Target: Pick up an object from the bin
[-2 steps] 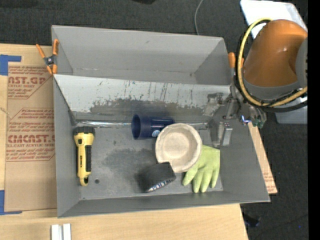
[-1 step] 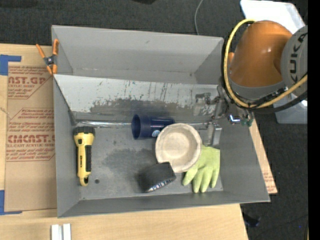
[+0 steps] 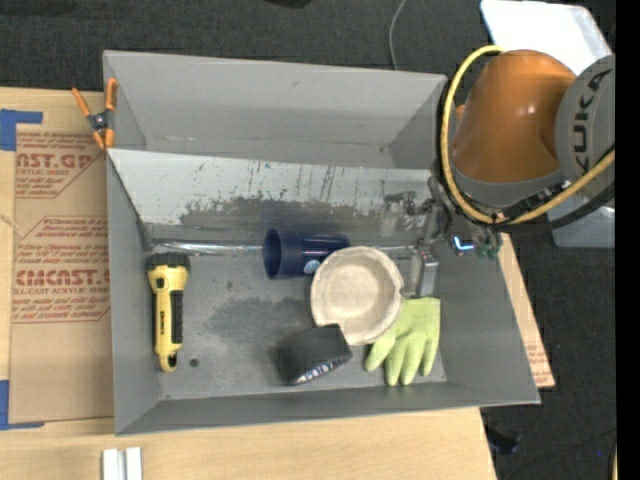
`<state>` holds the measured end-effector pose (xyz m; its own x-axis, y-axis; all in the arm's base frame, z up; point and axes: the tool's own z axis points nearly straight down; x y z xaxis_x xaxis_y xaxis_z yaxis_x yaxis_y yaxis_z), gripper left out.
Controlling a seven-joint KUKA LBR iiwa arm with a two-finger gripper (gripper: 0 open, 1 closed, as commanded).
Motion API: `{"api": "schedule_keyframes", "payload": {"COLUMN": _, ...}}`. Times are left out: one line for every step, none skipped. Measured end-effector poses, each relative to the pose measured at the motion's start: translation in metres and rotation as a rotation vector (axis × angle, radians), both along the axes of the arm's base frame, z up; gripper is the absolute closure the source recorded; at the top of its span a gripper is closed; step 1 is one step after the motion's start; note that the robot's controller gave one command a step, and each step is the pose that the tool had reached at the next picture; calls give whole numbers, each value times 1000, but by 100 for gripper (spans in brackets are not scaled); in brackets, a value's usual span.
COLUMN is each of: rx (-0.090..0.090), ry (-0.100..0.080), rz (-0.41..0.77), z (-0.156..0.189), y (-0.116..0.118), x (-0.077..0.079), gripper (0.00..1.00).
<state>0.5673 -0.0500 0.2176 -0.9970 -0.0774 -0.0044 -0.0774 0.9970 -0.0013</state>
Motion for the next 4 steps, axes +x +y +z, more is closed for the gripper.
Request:
{"api": "schedule_keyframes", "payload": {"rx": -1, "ry": -3, "rz": 53, "z": -43, "y": 24, "x": 10, "gripper": 0}}
{"api": "schedule_keyframes", "payload": {"rx": -1, "ry": -10, "rz": 49, "z": -110, "y": 5, "x": 9, "gripper": 0}}
{"api": "schedule_keyframes", "payload": {"rx": -1, "ry": -13, "rz": 90, "z": -136, "y": 41, "x": 13, "gripper": 0}}
{"api": "schedule_keyframes", "payload": {"rx": 1, "ry": -10, "rz": 101, "z": -149, "y": 61, "x": 14, "gripper": 0}}
